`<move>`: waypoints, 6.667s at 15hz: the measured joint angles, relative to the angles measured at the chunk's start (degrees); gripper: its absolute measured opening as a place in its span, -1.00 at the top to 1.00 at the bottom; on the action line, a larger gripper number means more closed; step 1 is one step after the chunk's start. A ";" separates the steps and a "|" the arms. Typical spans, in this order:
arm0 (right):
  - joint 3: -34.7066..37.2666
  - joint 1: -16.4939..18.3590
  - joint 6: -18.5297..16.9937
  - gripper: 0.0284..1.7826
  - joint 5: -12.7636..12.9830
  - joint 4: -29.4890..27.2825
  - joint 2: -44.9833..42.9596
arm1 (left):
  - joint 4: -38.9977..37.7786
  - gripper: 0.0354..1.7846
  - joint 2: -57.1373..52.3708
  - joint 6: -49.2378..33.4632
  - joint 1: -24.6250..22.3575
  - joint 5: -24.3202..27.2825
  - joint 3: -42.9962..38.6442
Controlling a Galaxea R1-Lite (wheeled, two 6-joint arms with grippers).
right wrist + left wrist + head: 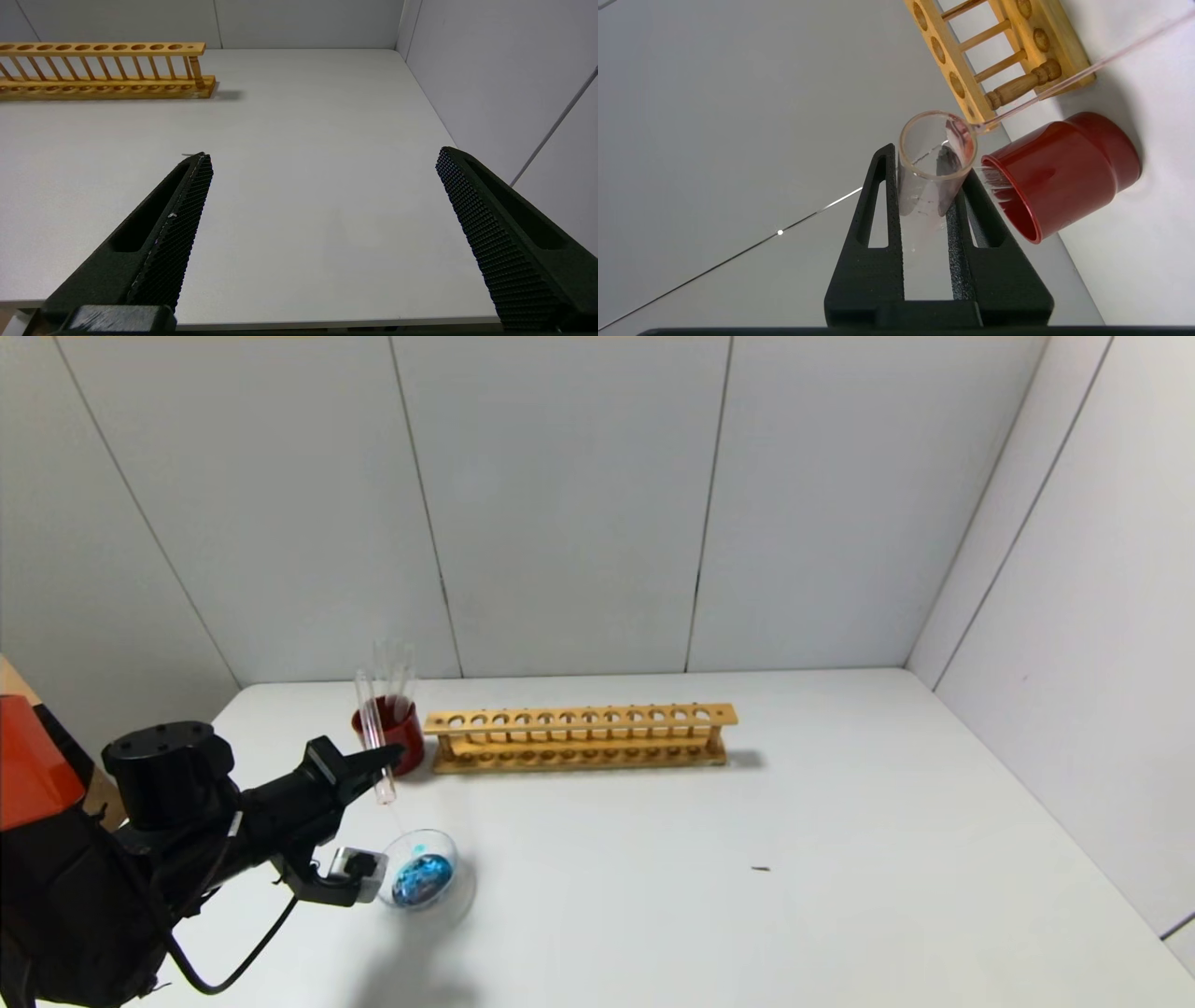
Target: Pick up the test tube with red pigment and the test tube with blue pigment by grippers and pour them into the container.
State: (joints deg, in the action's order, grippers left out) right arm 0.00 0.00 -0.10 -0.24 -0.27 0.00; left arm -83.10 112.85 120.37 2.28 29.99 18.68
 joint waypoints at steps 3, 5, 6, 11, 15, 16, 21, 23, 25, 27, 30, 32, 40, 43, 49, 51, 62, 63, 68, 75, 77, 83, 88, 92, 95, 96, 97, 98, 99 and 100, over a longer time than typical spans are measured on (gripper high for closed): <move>0.00 0.00 0.00 -0.96 0.00 0.00 0.00 | -0.16 0.68 0.11 0.35 0.02 -0.09 -0.11; 0.00 0.00 0.00 -0.96 0.00 0.02 0.00 | -0.24 0.68 0.11 1.76 0.02 0.09 -0.11; 0.00 0.00 0.00 -0.96 0.02 0.00 0.00 | -0.41 0.68 0.09 2.56 0.02 0.33 0.00; 0.00 0.02 0.00 -0.96 0.00 0.02 0.00 | -4.02 0.68 -0.06 5.81 -0.02 0.27 -2.11; 0.00 0.02 0.00 -0.96 0.00 0.00 0.00 | -4.02 0.68 -0.85 5.55 0.02 -0.48 -3.33; 0.00 0.02 0.00 -0.96 0.02 0.02 0.00 | -4.05 0.68 -1.60 4.44 0.04 -1.63 -3.08; 0.00 0.00 0.00 -0.96 0.02 0.00 0.00 | -4.02 0.68 -8.19 -14.53 3.19 -23.13 -2.80; 0.00 0.00 0.00 -0.96 0.00 0.00 0.00 | -4.07 0.68 -10.59 -24.20 5.21 -34.43 -1.45; 0.00 0.02 0.00 -0.96 0.00 0.00 0.00 | -4.05 0.68 -11.78 -34.90 6.27 -42.85 -0.11; 0.00 0.05 0.00 -0.96 0.00 0.00 0.00 | -3.28 0.68 -12.47 -44.85 6.60 -48.66 3.12; 0.00 0.02 0.00 -0.96 0.02 0.00 0.00 | 5.18 0.68 -14.77 -58.71 6.73 -51.85 7.91; 0.00 0.02 0.02 -0.96 0.00 0.02 0.00 | 12.52 0.68 -16.49 -68.28 6.62 -52.14 11.25; 0.00 0.02 0.00 -0.96 0.00 0.02 0.00 | 30.71 0.68 -17.83 -101.08 2.86 -46.96 21.31; 0.00 0.02 0.00 -0.96 0.02 0.02 0.00 | 37.55 0.68 -17.37 -109.02 2.38 -43.02 24.34; 0.00 0.02 0.00 -0.96 0.00 0.00 0.00 | 39.62 0.68 -12.46 -112.08 2.10 -38.00 29.45; 0.00 0.00 0.00 -0.96 0.00 0.00 0.00 | 39.58 0.68 -10.29 -112.35 2.16 -37.27 31.13; 0.00 0.02 0.00 -0.96 0.00 0.02 0.00 | 38.79 0.68 0.16 -114.66 2.16 -34.23 39.75; 0.00 0.02 0.00 -0.96 0.02 0.02 0.00 | 38.71 0.68 0.88 -114.81 2.16 -33.60 39.89; 0.00 0.05 0.02 -0.96 0.00 0.00 0.00 | 37.90 0.55 2.83 -114.73 2.27 -31.77 40.12; 0.00 0.02 0.00 -0.96 0.02 0.02 0.00 | 38.03 -0.59 2.30 -114.68 2.38 -32.18 40.00; 0.00 0.00 0.00 -0.96 0.00 0.02 0.00 | 38.62 -0.83 0.38 -114.66 2.35 -32.31 39.60; 0.00 0.02 0.02 -0.96 0.00 0.02 0.00 | 41.18 -0.96 -13.10 -114.45 2.27 -33.43 32.91; 0.00 0.02 0.00 -0.96 0.00 0.02 0.00 | 41.85 -0.96 -37.50 -114.57 2.07 -37.34 15.56; 0.00 0.02 0.02 -0.96 0.00 0.00 0.00 | 47.97 -0.96 -65.02 -114.55 2.05 -37.90 1.19; 0.00 0.05 0.00 -0.96 0.00 0.02 0.00 | 59.87 -0.96 -85.57 -114.66 0.77 -37.18 -4.02; 0.00 0.05 0.02 -0.96 0.00 0.00 0.00 | 64.61 -0.96 -91.84 -114.66 0.06 -35.30 -5.10; 0.00 0.05 0.00 -0.96 0.02 0.00 0.00 | 69.30 -0.96 -97.02 -114.64 -0.55 -33.05 -5.64; 0.00 0.05 0.02 -0.96 0.00 0.00 0.00 | 74.34 -0.96 -101.85 -114.51 -1.02 -30.65 -5.73; 0.00 0.05 0.00 -0.96 0.00 0.02 0.00 | 79.03 -0.96 -105.41 -114.42 -1.43 -29.00 -5.60; 0.00 0.05 0.02 -0.96 0.00 0.02 0.00 | 82.53 -0.96 -108.06 -114.26 -1.73 -28.61 -5.34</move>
State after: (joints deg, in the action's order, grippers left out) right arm 0.00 0.05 -0.07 -0.24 -0.24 0.00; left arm -0.57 4.79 6.11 0.55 1.38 13.34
